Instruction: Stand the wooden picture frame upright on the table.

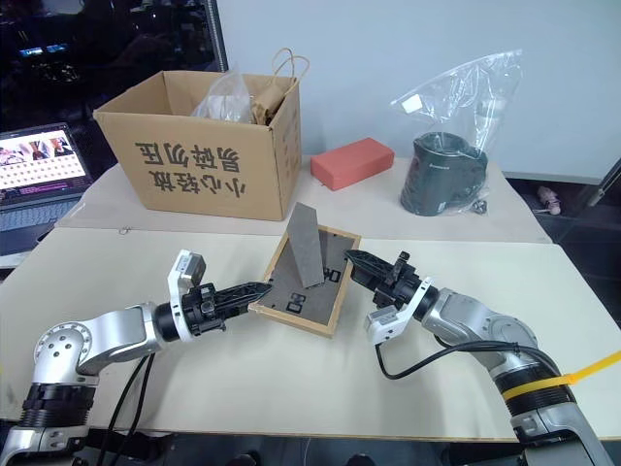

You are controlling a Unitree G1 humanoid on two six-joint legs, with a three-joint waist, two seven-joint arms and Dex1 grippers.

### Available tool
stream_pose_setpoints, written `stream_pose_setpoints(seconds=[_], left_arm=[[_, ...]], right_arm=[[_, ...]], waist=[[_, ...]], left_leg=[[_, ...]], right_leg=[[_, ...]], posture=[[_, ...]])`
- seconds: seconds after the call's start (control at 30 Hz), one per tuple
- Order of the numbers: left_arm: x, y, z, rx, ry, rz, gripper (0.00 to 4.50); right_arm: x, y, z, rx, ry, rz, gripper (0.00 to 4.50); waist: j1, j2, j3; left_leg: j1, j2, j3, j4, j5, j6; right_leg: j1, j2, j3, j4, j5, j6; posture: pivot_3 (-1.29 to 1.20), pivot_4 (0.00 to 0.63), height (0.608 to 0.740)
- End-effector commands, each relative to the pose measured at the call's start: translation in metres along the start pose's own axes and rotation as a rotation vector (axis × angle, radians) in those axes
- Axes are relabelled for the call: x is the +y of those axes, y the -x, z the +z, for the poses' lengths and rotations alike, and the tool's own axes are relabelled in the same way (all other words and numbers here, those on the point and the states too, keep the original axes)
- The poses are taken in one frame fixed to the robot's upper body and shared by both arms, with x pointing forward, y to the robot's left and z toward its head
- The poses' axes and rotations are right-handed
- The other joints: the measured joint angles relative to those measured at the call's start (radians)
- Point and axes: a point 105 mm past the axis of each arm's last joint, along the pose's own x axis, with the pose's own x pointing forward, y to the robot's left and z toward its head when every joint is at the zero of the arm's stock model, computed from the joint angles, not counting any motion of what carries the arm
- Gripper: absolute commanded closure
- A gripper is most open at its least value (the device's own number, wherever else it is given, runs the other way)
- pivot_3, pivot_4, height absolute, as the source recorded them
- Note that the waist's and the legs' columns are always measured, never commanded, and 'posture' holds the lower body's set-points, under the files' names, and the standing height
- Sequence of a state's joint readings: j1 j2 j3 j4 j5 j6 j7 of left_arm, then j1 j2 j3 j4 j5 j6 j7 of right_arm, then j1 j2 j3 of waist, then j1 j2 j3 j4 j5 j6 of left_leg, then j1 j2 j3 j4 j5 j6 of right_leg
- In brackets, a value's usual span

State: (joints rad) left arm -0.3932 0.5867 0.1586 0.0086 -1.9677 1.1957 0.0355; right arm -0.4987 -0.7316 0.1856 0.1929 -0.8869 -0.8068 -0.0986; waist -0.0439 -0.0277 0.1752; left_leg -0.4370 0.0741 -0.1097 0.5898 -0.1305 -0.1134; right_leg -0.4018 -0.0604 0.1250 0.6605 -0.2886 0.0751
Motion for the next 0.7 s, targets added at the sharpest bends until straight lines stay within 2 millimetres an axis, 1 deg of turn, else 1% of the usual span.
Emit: stream_pose_setpoints(seconds=[0.03,0.07,0.17,0.23,0.27,0.33,0.4,0.5,0.57,0.6,0.67,0.7], left_arm=[[-0.007,0.000,-0.005,0.036,-0.044,-0.002,2.42],[-0.007,0.001,-0.007,0.044,-0.049,0.007,2.19],[-0.007,0.004,-0.008,0.059,-0.063,0.021,1.04],[-0.006,0.012,-0.005,0.056,-0.079,0.044,0.27],[-0.007,0.017,-0.001,0.050,-0.092,0.053,0.02],[-0.010,0.030,0.007,0.028,-0.124,0.063,0.00],[-0.020,0.043,0.015,0.004,-0.167,0.045,0.00],[-0.035,0.064,0.022,-0.010,-0.265,0.041,0.00],[-0.040,0.073,0.024,-0.016,-0.323,0.052,0.00],[-0.040,0.076,0.026,-0.026,-0.353,0.064,0.00],[-0.040,0.078,0.029,-0.047,-0.405,0.075,0.00],[-0.040,0.078,0.029,-0.050,-0.414,0.071,0.00]], right_arm=[[-0.023,-0.006,0.004,-0.027,0.015,-0.098,3.36],[-0.023,-0.006,0.004,-0.026,0.013,-0.100,3.36],[-0.025,-0.005,0.002,-0.018,-0.003,-0.110,3.36],[-0.026,-0.005,0.000,-0.006,-0.026,-0.118,3.37],[-0.026,-0.005,-0.002,0.002,-0.041,-0.122,3.37],[-0.027,-0.005,-0.005,0.014,-0.061,-0.124,3.37],[-0.027,-0.004,-0.010,0.035,-0.092,-0.127,3.37],[-0.028,-0.003,-0.026,0.095,-0.184,-0.141,3.37],[-0.025,-0.004,-0.037,0.138,-0.332,-0.132,3.37],[-0.023,-0.006,-0.042,0.158,-0.467,-0.129,3.37],[-0.023,-0.013,-0.045,0.153,-0.701,-0.113,3.37],[-0.023,-0.016,-0.045,0.139,-0.784,-0.095,3.37]], waist=[[-0.001,0.000,0.000],[-0.001,0.000,0.000],[-0.001,0.000,0.000],[-0.002,0.000,0.000],[-0.002,0.000,0.000],[-0.003,0.000,0.000],[-0.004,0.000,0.000],[-0.005,0.000,0.000],[-0.006,0.000,0.000],[-0.007,0.000,0.000],[-0.008,0.000,0.001],[-0.008,0.000,0.001]], left_leg=[[0.000,0.000,0.000,0.000,0.000,0.000],[0.000,0.000,0.000,0.000,0.000,0.000],[0.001,0.000,0.000,0.000,0.000,0.000],[0.001,0.000,0.000,0.000,0.000,0.000],[0.001,0.000,0.000,0.000,0.000,0.000],[0.001,0.000,0.000,0.000,0.000,0.000],[0.002,0.000,0.000,0.000,0.000,0.000],[0.002,0.000,0.000,0.000,0.000,0.000],[0.002,0.000,0.000,0.000,0.000,0.000],[0.002,0.000,0.000,-0.001,0.000,0.000],[0.004,0.000,0.000,-0.001,0.000,0.000],[0.008,0.000,0.000,-0.002,0.000,0.000]], right_leg=[[0.000,0.000,0.000,0.000,0.000,0.000],[0.000,0.000,0.000,0.001,0.000,0.000],[0.000,0.000,0.000,0.001,0.000,0.000],[0.000,0.000,0.000,0.001,0.000,0.000],[0.000,0.000,0.000,0.002,0.000,0.000],[0.000,0.000,0.000,0.002,0.000,0.000],[0.000,0.000,0.000,0.002,0.000,0.000],[0.000,0.000,0.000,0.002,0.000,0.000],[0.000,0.000,0.000,0.002,0.000,0.000],[0.000,0.000,0.000,0.002,0.000,-0.001],[0.003,0.000,0.000,0.002,0.000,-0.001],[0.007,0.000,0.000,0.001,-0.001,-0.001]], posture=[[0.00,0.150,0.740],[0.00,0.150,0.740],[0.00,0.150,0.740],[0.00,0.150,0.740],[0.00,0.150,0.740],[0.00,0.150,0.740],[0.00,0.150,0.740],[0.00,0.150,0.740],[0.00,0.150,0.740],[0.00,0.150,0.740],[0.00,0.150,0.740],[0.00,0.150,0.740]])
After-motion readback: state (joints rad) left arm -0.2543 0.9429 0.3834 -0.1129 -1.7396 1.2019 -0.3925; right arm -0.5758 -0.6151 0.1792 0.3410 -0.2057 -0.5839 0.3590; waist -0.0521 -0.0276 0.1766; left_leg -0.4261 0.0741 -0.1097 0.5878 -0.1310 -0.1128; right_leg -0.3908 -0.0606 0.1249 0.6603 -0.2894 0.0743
